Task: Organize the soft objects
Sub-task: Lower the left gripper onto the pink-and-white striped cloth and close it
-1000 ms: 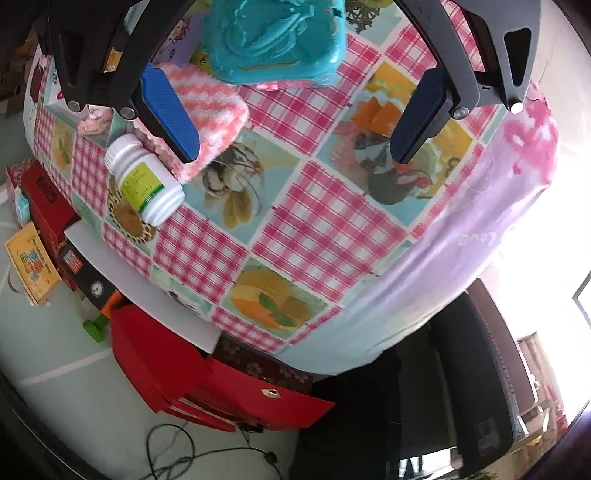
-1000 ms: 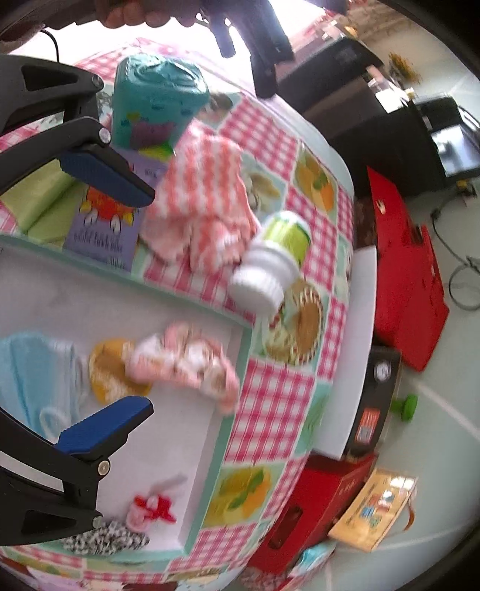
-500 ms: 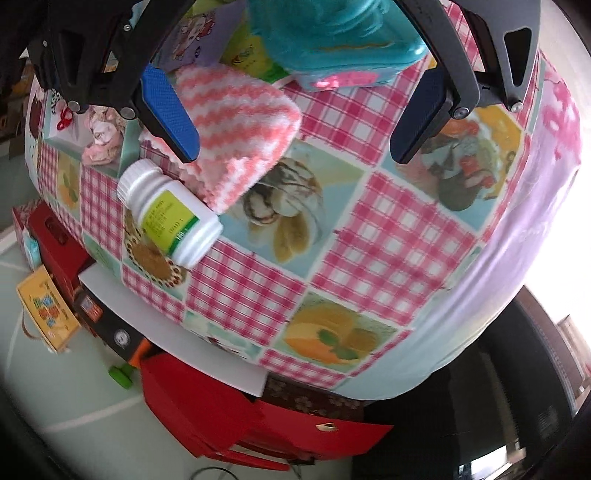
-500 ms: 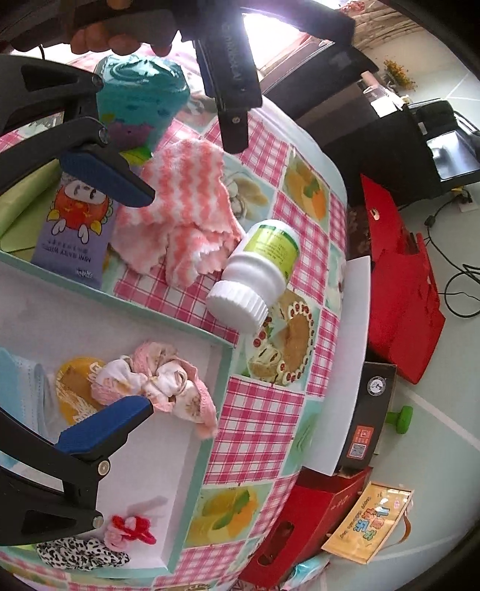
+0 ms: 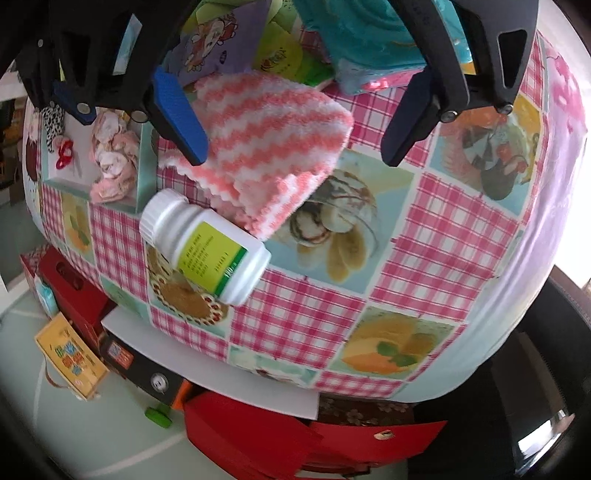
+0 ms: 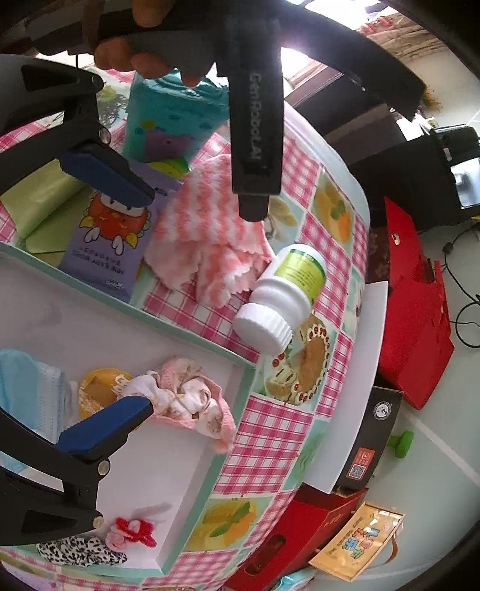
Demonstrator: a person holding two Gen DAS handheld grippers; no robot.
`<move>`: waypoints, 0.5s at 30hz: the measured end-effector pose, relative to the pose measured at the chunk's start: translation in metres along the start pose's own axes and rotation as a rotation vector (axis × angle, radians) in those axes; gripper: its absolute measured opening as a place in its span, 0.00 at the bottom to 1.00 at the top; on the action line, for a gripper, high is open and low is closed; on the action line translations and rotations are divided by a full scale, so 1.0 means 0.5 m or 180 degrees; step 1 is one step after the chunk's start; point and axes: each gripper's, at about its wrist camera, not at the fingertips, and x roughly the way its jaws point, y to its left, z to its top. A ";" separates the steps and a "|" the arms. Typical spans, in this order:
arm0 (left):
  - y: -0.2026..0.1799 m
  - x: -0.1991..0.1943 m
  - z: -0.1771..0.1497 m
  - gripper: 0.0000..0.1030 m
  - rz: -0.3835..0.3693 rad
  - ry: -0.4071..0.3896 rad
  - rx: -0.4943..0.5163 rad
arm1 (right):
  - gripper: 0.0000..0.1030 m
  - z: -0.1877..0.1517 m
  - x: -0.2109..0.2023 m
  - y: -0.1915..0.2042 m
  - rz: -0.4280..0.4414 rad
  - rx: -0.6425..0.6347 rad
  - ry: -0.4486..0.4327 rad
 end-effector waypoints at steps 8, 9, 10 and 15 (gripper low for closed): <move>-0.047 0.026 -0.012 0.88 0.0094 0.0110 0.0325 | 1.00 -0.004 -0.001 -0.004 0.0013 -0.0010 0.0019; -0.055 0.029 -0.014 0.88 0.0102 0.0121 0.0372 | 1.00 -0.004 0.000 -0.003 0.0011 -0.0010 0.0024; -0.059 0.031 -0.016 0.88 0.0107 0.0130 0.0401 | 1.00 -0.004 0.000 -0.003 0.0012 -0.0011 0.0028; -0.086 0.054 -0.023 0.88 0.0251 0.0195 0.0572 | 1.00 -0.004 -0.002 -0.004 0.0012 -0.0011 0.0031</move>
